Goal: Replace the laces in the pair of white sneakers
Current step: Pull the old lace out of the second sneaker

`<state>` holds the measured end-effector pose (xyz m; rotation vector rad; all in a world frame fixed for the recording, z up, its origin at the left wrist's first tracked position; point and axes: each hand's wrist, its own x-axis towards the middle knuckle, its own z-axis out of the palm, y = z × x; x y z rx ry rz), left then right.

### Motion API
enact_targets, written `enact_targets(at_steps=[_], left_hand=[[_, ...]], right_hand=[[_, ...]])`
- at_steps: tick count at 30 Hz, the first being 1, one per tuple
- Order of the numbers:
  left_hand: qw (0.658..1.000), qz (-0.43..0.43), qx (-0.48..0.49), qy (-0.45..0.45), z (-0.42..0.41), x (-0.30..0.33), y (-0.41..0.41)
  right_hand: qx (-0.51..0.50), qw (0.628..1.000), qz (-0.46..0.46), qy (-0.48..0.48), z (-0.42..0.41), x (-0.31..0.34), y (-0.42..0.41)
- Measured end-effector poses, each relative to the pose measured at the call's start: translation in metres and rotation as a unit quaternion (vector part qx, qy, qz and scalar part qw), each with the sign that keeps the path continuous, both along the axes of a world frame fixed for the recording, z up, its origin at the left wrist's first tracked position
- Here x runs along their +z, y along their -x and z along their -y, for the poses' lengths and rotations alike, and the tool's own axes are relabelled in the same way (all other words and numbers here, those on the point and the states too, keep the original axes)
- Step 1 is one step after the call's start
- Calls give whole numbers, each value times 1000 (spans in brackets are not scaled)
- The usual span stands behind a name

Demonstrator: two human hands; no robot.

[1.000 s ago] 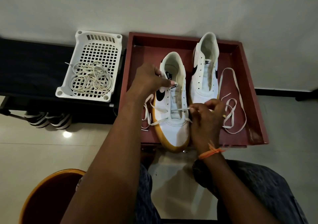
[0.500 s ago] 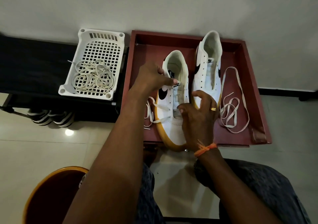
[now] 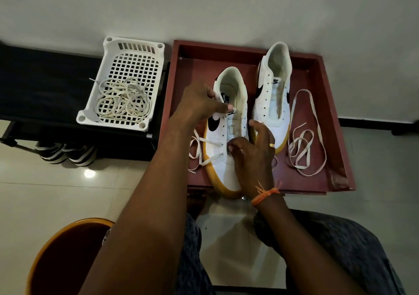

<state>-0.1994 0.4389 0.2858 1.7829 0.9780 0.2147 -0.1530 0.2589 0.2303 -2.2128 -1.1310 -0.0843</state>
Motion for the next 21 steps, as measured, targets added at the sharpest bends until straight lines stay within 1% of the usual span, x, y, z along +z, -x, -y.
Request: enact_targets(at_steps=[4, 7, 9, 11, 13, 15, 17, 19, 21], left_hand=[[1000, 3, -2, -1, -1, 0, 1], [1000, 7, -5, 1, -1, -1, 1], [1000, 9, -3, 0, -1, -2, 1], [1000, 9, -3, -4, 0, -3, 0], [1000, 6, -5, -6, 0, -3, 0], [1000, 3, -7, -5, -1, -4, 0], [1000, 1, -9, -8, -1, -4, -1], [1000, 1, -7, -10, -1, -5, -1], [1000, 0, -4, -12, -2, -5, -1]], right_hand=[[-68, 996, -50, -38, 6, 5, -3], [-145, 984, -61, -80, 21, 14, -23], [-170, 978, -68, -96, 29, 20, -31], [-139, 986, -55, -75, 30, 25, -28], [-68, 997, -14, -31, 24, 24, -17], [-12, 999, 33, 24, 14, 17, -7], [-14, 997, 58, 57, 4, 8, -1], [-49, 997, 42, 43, -2, 4, 2], [-79, 997, 11, 10, 1, 5, 1]])
